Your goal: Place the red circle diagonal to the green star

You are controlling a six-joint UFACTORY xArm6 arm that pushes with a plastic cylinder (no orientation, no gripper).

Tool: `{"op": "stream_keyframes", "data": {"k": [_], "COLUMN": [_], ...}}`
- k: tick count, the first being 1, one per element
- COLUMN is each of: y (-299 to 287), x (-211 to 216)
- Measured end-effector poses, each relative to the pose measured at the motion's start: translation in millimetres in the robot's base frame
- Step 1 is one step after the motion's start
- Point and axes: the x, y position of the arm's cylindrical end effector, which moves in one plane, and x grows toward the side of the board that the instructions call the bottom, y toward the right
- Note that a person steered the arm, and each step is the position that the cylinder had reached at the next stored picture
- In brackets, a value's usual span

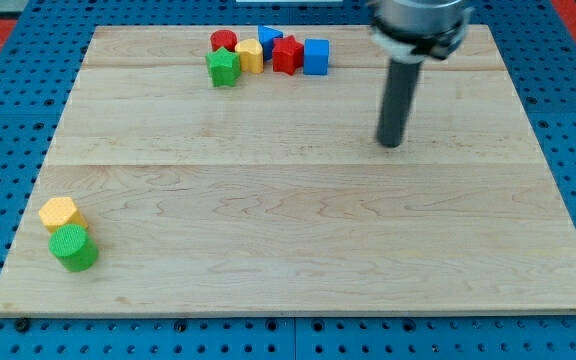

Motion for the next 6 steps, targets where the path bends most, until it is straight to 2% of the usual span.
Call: {"op": "stream_keyframes", "data": {"k": [2, 3, 4, 5, 6], "y": [40, 19, -50, -87, -139], "x": [-102, -137, -161, -192, -191]}}
